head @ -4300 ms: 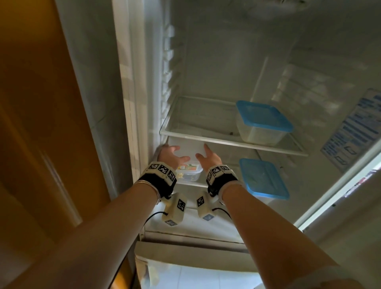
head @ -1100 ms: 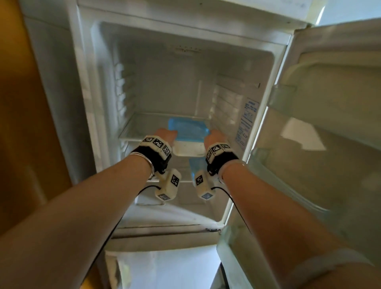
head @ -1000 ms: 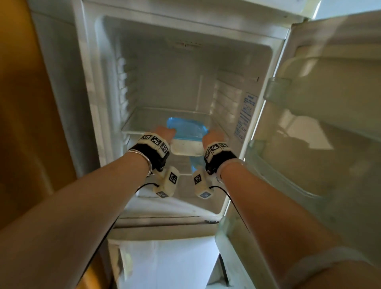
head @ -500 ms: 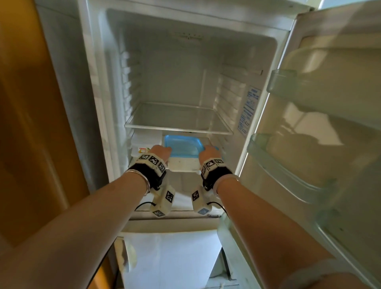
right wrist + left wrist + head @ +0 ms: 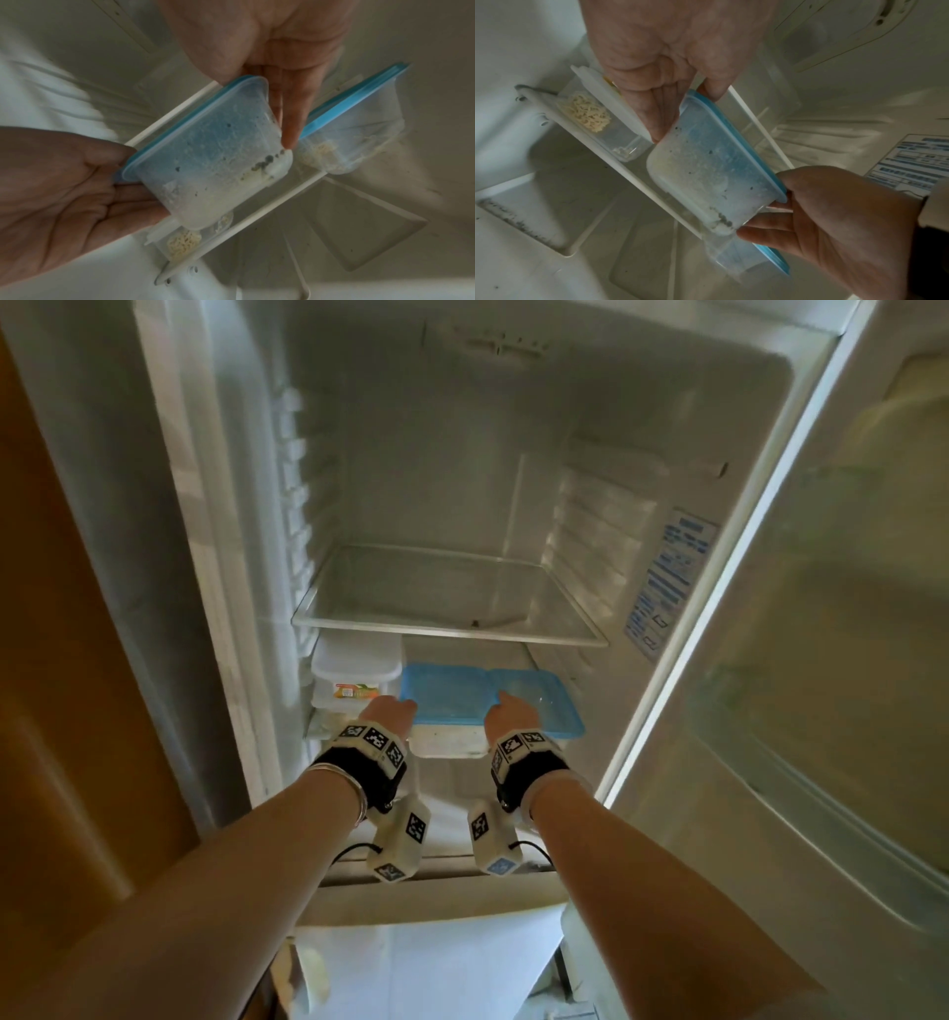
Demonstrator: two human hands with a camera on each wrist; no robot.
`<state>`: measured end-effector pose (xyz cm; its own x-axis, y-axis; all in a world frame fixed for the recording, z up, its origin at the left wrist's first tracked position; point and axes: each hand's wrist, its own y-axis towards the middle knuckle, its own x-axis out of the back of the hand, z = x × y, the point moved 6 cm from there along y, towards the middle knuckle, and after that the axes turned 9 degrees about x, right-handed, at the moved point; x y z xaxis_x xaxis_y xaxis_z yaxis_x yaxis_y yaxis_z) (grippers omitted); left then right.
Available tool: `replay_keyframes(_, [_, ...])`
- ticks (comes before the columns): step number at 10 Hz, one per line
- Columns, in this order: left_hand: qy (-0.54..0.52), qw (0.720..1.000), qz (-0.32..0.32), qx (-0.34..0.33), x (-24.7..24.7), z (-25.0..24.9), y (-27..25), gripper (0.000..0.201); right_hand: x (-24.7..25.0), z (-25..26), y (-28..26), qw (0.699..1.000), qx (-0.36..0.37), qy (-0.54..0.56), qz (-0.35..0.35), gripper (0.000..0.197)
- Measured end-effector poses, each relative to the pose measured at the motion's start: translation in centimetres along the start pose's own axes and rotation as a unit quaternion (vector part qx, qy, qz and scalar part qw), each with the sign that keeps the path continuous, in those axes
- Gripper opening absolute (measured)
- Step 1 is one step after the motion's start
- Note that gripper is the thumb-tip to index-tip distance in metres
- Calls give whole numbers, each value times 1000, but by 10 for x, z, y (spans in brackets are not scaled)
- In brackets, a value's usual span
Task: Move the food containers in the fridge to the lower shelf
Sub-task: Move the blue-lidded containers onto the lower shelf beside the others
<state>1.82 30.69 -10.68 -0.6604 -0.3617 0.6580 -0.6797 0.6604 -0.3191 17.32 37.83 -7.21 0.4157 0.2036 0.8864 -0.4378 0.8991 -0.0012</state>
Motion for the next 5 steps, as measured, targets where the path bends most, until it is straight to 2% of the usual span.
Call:
replay_keyframes(1, [-30, 999, 14, 35, -4, 3, 16, 37, -9, -1, 10, 1000, 5, -19, 14, 38])
replay_keyframes(2, [-38, 999, 22, 24, -6, 2, 23, 33, -17, -3, 18, 1000, -3, 0, 5, 37])
replay_keyframes(3, [-11, 1000, -7, 6, -3, 1, 18, 33, -23, -3, 26, 999, -16, 29, -15, 37])
replay_keyframes(5, [-84, 996, -7, 9, -12, -1, 31, 34, -32, 1, 31, 999, 19, 46, 3, 44])
